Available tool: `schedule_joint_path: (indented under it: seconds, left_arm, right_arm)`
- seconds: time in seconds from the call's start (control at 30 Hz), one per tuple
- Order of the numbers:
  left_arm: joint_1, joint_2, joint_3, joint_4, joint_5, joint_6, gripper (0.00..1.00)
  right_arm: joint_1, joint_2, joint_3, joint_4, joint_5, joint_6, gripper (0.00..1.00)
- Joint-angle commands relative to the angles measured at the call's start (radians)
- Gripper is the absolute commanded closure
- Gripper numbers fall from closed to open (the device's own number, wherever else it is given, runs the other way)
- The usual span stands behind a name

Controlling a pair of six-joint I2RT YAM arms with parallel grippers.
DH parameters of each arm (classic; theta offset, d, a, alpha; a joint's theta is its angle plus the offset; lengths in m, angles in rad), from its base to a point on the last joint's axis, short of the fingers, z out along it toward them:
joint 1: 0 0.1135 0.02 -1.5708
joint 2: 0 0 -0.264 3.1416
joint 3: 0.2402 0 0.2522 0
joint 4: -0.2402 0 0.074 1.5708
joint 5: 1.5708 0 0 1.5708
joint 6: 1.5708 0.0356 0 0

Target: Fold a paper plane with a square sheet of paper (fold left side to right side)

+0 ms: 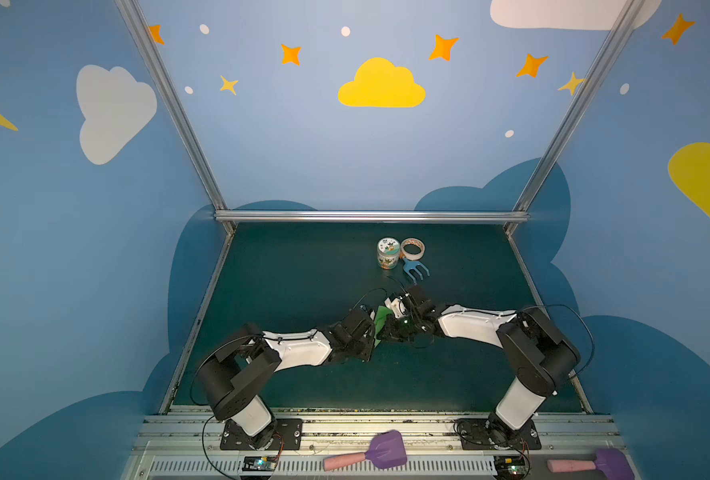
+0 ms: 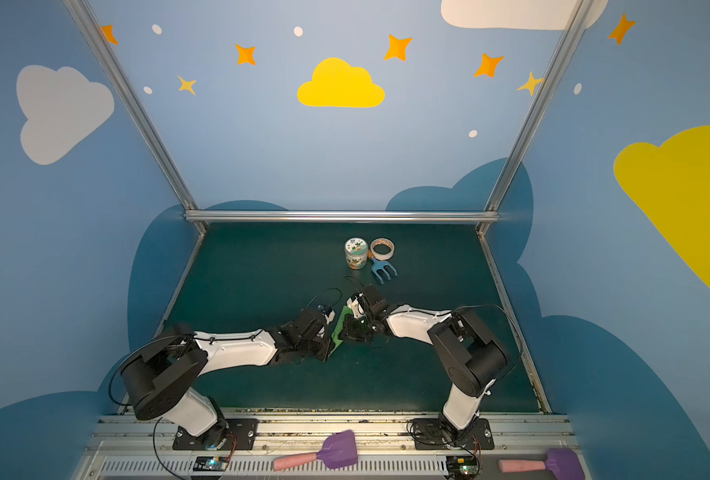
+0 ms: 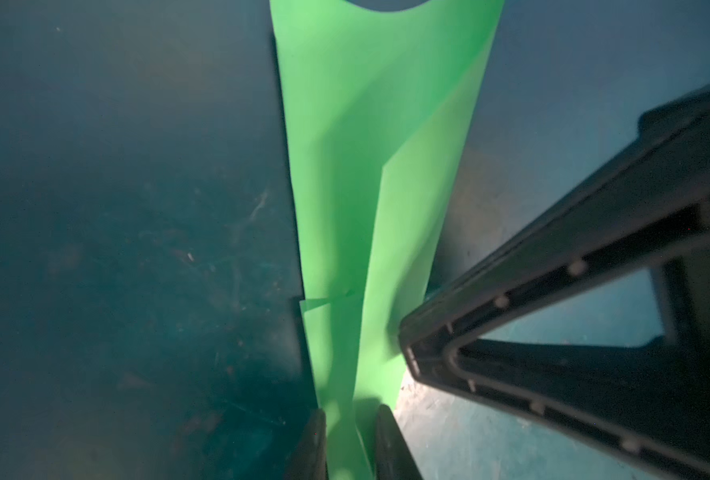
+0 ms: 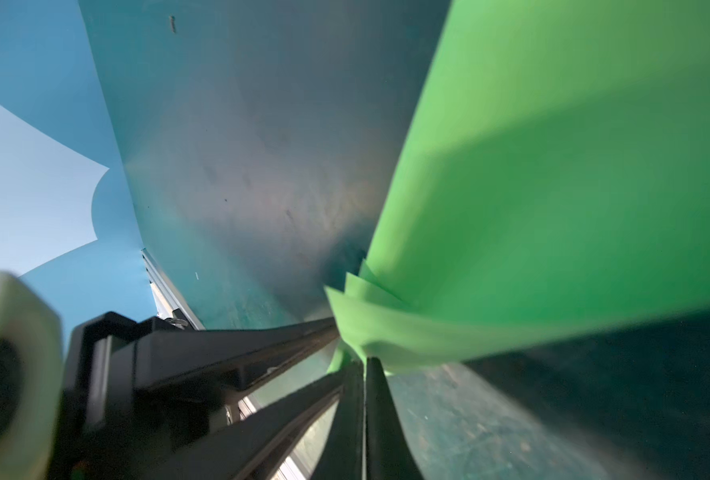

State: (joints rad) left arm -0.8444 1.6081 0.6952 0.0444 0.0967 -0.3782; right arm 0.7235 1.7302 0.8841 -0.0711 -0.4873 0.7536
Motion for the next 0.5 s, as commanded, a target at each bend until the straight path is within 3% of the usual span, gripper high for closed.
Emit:
schedule_joint_path:
  seconds: [0.0, 0.47]
  left_arm:
    - [-0.002, 0.045, -0.040, -0.067, 0.012, 0.002, 0.78]
    - [0.001, 0.033, -0.043, -0.066, 0.018, 0.005, 0.79]
  right_arm:
    - [0.012, 0.027, 0.032, -0.002, 0.005, -0.011, 1.00]
    - [0.018, 0.048, 0.010, 0.002, 0.023, -0.010, 1.00]
